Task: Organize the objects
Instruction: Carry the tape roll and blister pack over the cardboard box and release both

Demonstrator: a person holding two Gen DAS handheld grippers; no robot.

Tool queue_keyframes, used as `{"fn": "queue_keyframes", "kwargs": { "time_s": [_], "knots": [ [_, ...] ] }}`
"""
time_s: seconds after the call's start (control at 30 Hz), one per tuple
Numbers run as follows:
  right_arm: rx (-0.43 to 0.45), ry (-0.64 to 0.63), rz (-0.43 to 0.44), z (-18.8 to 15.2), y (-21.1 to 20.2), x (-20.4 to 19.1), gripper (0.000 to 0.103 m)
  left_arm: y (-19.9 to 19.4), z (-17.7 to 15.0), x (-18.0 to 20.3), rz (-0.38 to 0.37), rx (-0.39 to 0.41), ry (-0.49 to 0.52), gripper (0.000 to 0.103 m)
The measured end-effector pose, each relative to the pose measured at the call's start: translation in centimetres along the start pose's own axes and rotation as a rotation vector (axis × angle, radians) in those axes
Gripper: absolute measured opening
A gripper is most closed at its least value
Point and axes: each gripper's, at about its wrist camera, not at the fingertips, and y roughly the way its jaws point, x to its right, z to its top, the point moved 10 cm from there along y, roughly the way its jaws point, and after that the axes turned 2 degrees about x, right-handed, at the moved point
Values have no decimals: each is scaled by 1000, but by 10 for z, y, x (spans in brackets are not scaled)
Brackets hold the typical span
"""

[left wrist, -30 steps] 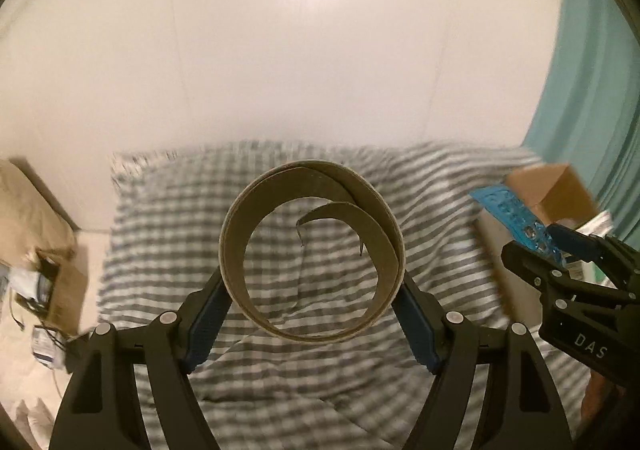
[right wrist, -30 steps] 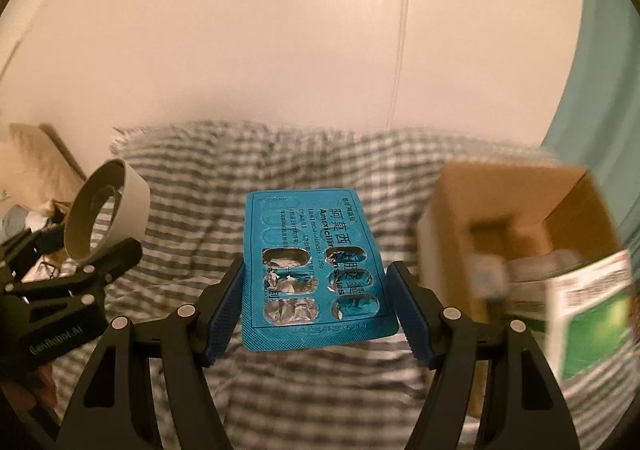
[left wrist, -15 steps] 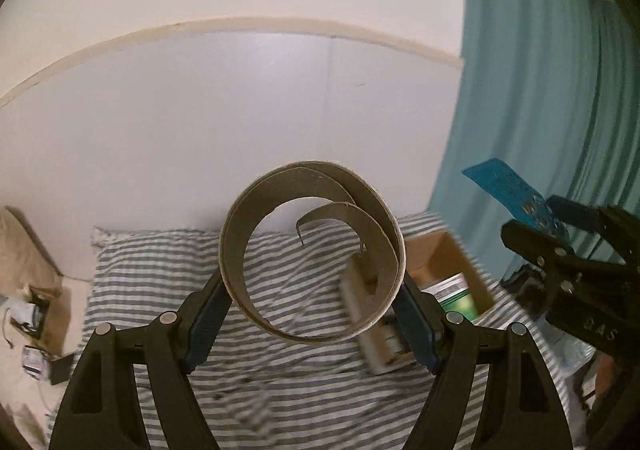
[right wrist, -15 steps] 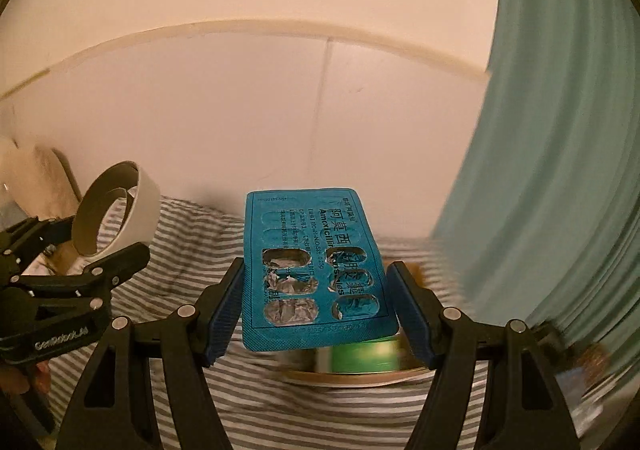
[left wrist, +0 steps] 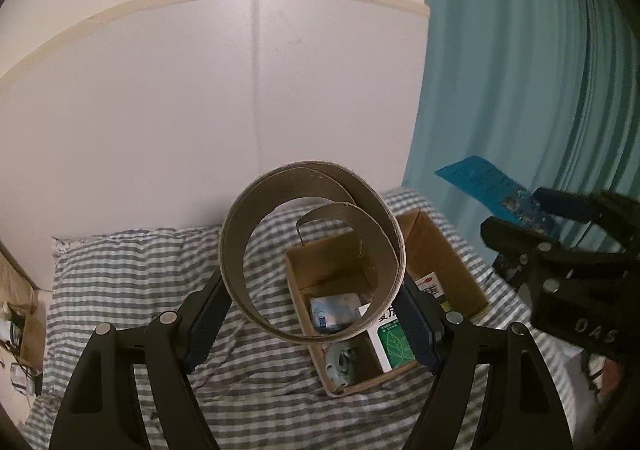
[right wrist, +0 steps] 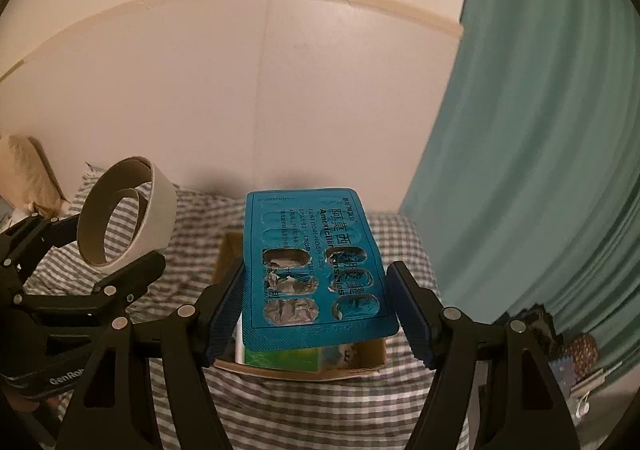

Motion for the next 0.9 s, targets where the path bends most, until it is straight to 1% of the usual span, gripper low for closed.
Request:
{"fn": "queue_keyframes", "kwargs": {
  "time_s": [0.1, 0.23, 0.37, 0.47, 0.53, 0.6, 0.67, 0.9],
  "knots": [
    [-40, 18, 7, -9, 23, 11, 69, 23, -11, 13, -22, -36, 6, 79],
    [-97, 42, 17, -26, 51, 22, 69, 52, -20, 25, -34, -74, 21, 79],
    [-133, 58, 27, -32, 74, 31, 69, 71, -24, 25, -5, -85, 31, 79],
    [-138, 58, 34, -27, 86, 33, 69, 81, -23, 25, -13, -99, 27, 79],
    [-136, 54, 38, -18, 97, 35, 69, 87, -23, 23, -14, -106, 33, 79],
    [-131, 56, 52, -13, 102, 28, 69, 88, -22, 26, -24, -109, 32, 79],
    [-137, 69, 70, -18, 108, 25, 69, 93, -22, 27, -43, -119, 26, 79],
    [-169, 94, 87, -32, 129, 26, 69, 110, -25, 26, -58, -148, 10, 80]
  ]
}}
